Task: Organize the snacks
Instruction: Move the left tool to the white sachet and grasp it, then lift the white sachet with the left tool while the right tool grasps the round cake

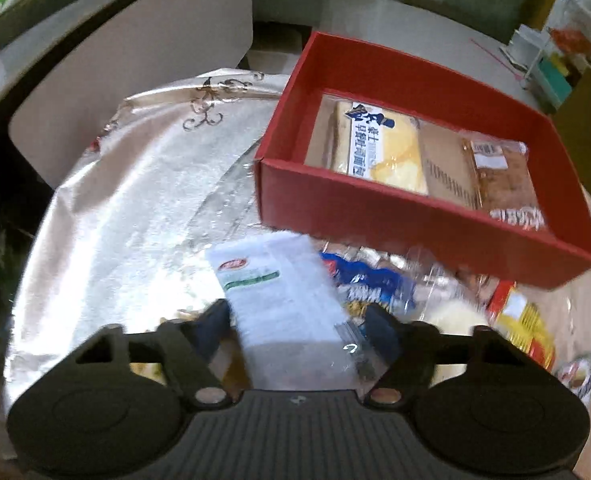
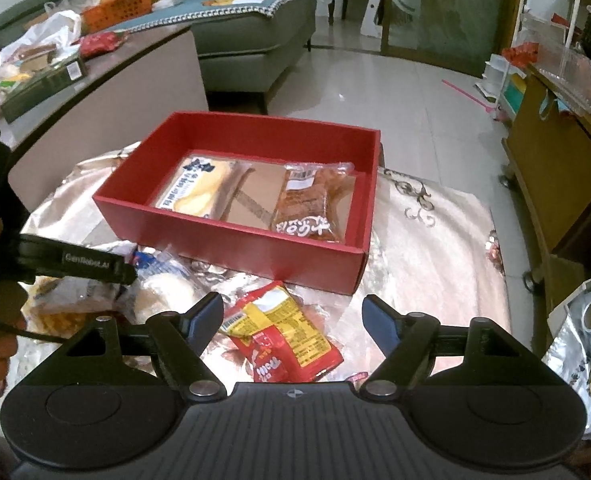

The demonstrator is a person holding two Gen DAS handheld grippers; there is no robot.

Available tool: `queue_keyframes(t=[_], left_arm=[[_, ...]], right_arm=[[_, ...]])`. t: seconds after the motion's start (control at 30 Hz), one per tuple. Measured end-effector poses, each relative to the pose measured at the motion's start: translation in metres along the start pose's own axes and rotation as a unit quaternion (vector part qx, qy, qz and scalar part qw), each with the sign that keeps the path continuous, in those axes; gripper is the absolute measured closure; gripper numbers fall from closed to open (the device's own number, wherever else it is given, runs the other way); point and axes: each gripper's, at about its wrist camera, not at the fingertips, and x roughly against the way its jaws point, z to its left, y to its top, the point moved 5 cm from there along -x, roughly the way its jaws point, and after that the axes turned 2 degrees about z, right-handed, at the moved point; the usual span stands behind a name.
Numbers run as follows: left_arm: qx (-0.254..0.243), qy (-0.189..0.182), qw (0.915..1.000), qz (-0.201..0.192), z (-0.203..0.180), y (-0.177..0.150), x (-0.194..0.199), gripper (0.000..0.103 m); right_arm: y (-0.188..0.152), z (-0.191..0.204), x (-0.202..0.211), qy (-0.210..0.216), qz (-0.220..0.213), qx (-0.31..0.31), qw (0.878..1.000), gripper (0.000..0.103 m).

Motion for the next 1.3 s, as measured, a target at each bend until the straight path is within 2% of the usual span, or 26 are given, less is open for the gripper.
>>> queue_keyframes(t=[0.13, 0.33, 0.43, 0.6, 0.7, 0.83, 0.9, 1.03, 1.13, 1.23, 1.3], left_arm=[[-0.014, -0.009, 0.9999, 0.004, 0.014, -0.016, 0.011, 0.057], [-0.002, -0.033, 0.9994, 0.004, 0.032, -0.051, 0.029, 0.062], [-0.001, -0.046, 0.9989, -0.001, 0.036, -0.06, 0.037, 0.064], [0.007, -0.079, 0.9968, -0.01, 0.043, -0.059, 0.048, 0.065], [0.013, -0.094, 0.9954, -0.011, 0.048, -0.055, 0.051, 0.065], [0.015, -0.103, 0.9945, -0.002, 0.049, -0.052, 0.047, 0.065], [0.011, -0.105, 0.9944, 0.001, 0.048, -0.052, 0.045, 0.065], [0.009, -0.107, 0.9942, 0.009, 0.046, -0.051, 0.039, 0.065], [0.004, -0.098, 0.9949, 0.022, 0.042, -0.053, 0.029, 0.065], [-0.007, -0.092, 0.9953, 0.027, 0.037, -0.053, 0.026, 0.064], [-0.009, -0.086, 0.9959, 0.028, 0.035, -0.053, 0.025, 0.059]], right_arm=[[0.0, 0.005, 0.001, 0.011, 0.0, 0.003, 1.0, 0.024], [-0.002, 0.031, -0.004, 0.041, 0.012, 0.024, 0.999, 0.026], [0.002, 0.043, -0.015, 0.062, 0.024, 0.012, 0.998, 0.026], [0.011, 0.071, -0.038, 0.064, 0.031, 0.049, 0.996, 0.024], [0.01, 0.086, -0.053, 0.067, 0.048, 0.085, 0.993, 0.018], [0.004, 0.098, -0.077, 0.056, 0.07, 0.105, 0.99, 0.016], [0.003, 0.1, -0.086, 0.057, 0.068, 0.105, 0.99, 0.016], [0.006, 0.104, -0.086, 0.062, 0.068, 0.095, 0.991, 0.031], [0.006, 0.103, -0.079, 0.065, 0.067, 0.091, 0.991, 0.038], [0.005, 0.097, -0.073, 0.066, 0.072, 0.081, 0.992, 0.04], [0.002, 0.093, -0.068, 0.068, 0.072, 0.077, 0.992, 0.041]])
